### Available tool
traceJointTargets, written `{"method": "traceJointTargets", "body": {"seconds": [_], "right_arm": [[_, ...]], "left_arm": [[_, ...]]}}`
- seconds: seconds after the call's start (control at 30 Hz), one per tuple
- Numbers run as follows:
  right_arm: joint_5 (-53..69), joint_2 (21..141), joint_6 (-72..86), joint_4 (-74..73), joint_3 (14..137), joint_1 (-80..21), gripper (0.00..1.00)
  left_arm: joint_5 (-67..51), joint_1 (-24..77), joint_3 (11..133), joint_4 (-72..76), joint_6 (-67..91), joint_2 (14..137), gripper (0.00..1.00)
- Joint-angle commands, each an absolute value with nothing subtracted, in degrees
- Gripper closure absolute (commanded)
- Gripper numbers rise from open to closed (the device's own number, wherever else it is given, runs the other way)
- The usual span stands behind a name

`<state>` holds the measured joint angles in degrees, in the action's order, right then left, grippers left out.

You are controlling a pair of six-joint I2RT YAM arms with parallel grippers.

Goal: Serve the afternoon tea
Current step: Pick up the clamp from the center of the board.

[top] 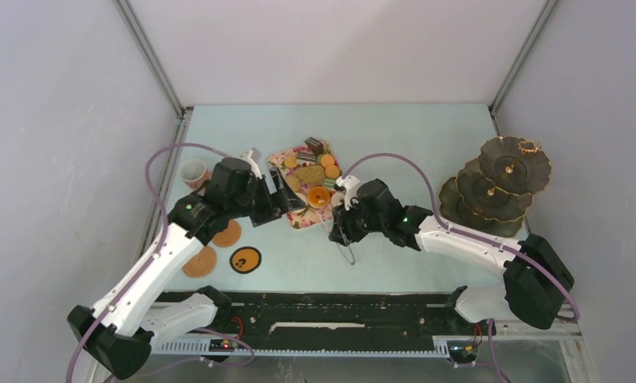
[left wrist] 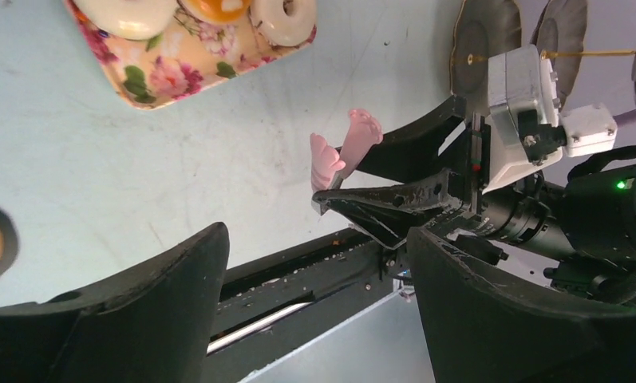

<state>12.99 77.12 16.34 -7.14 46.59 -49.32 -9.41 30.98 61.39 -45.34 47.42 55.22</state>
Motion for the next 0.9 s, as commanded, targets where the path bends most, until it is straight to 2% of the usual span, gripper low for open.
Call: {"method": "traceJointTargets", "body": {"seconds": [0.0, 0.17, 0.3, 0.53, 0.67, 0.87], "right_arm": [[19.58, 78.63, 22.32, -10.76, 50.69, -47.03, 0.56], [26.5, 80.76, 30.63, -10.21, 52.2, -41.87, 0.57], [31.25, 82.18, 36.83, -8.42, 52.21, -39.33, 0.57], [35.12, 83.41, 41.61, -5.21, 52.61, -38.2, 0.56], [35.85, 83.33, 42.6, -5.02, 52.65, -37.84, 0.55], [36.76, 84.02, 44.75, -3.34, 52.65, -37.58, 0.55]], "left_arm": [[-15.29, 32.3, 59.87, -33.4, 50.7, 58.16, 0.12], [-11.65, 36.91, 60.68, -32.98, 48.18, 62.57, 0.16], [-10.33, 37.91, 59.39, -30.04, 48.58, 64.36, 0.26], [-12.22, 39.08, 59.87, -25.37, 47.96, 69.68, 0.24], [-10.88, 39.19, 60.41, -26.41, 47.65, 71.42, 0.31], [-10.44, 39.2, 59.18, -25.79, 49.3, 72.24, 0.36]]}}
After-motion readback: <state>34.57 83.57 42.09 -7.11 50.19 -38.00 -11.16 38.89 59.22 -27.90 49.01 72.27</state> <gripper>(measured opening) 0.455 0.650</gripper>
